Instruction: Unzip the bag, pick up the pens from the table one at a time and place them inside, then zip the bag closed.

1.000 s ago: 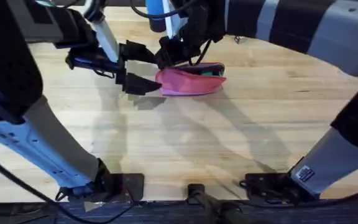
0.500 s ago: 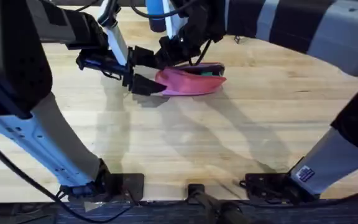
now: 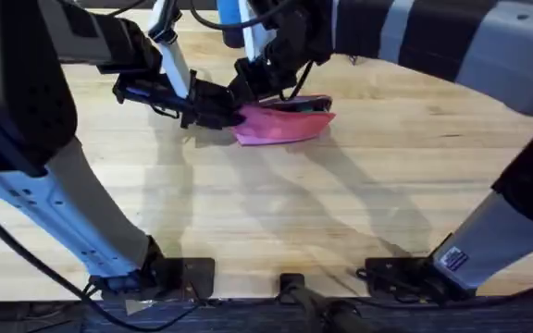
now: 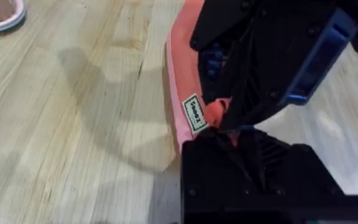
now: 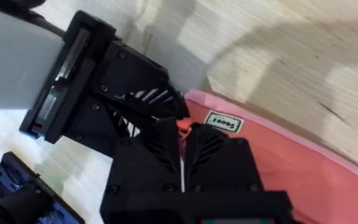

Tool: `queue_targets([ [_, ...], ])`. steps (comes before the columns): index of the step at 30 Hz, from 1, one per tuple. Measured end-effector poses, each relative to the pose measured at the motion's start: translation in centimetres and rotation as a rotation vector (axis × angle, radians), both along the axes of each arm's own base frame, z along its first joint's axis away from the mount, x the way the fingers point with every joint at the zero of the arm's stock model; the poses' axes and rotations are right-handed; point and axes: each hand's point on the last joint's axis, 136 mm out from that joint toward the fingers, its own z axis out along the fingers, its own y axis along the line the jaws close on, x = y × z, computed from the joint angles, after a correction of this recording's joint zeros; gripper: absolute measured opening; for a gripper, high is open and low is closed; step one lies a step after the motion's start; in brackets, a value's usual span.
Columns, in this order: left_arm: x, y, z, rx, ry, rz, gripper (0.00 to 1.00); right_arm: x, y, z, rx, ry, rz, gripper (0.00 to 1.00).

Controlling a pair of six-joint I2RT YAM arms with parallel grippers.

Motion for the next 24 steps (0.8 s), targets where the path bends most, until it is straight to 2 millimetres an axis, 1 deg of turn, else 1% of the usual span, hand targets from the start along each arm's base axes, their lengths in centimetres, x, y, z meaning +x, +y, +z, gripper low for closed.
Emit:
queue_targets([
  [7, 0.0, 0.0, 0.0, -0.001, 0.000, 0.000, 0.043, 0.1, -0.1, 0.0, 0.003, 0.002, -0.003, 0.032],
  [12, 0.1, -0.1, 0.3, -0.017, -0.002, 0.004, 0.043, 0.6, -0.6, 0.3, 0.028, 0.018, -0.015, 0.031],
  [14, 0.2, -0.2, 0.5, -0.033, -0.004, 0.008, 0.043, 0.8, -1.0, 0.7, 0.043, 0.021, -0.023, 0.031],
  [20, 0.2, -1.3, 1.6, -0.096, -0.013, 0.001, 0.043, 1.0, -3.2, 2.1, 0.070, 0.059, -0.069, 0.031],
  [24, 0.1, -1.6, 1.6, -0.094, -0.011, -0.008, 0.043, 1.1, -4.8, 2.3, 0.070, 0.095, -0.102, 0.031],
])
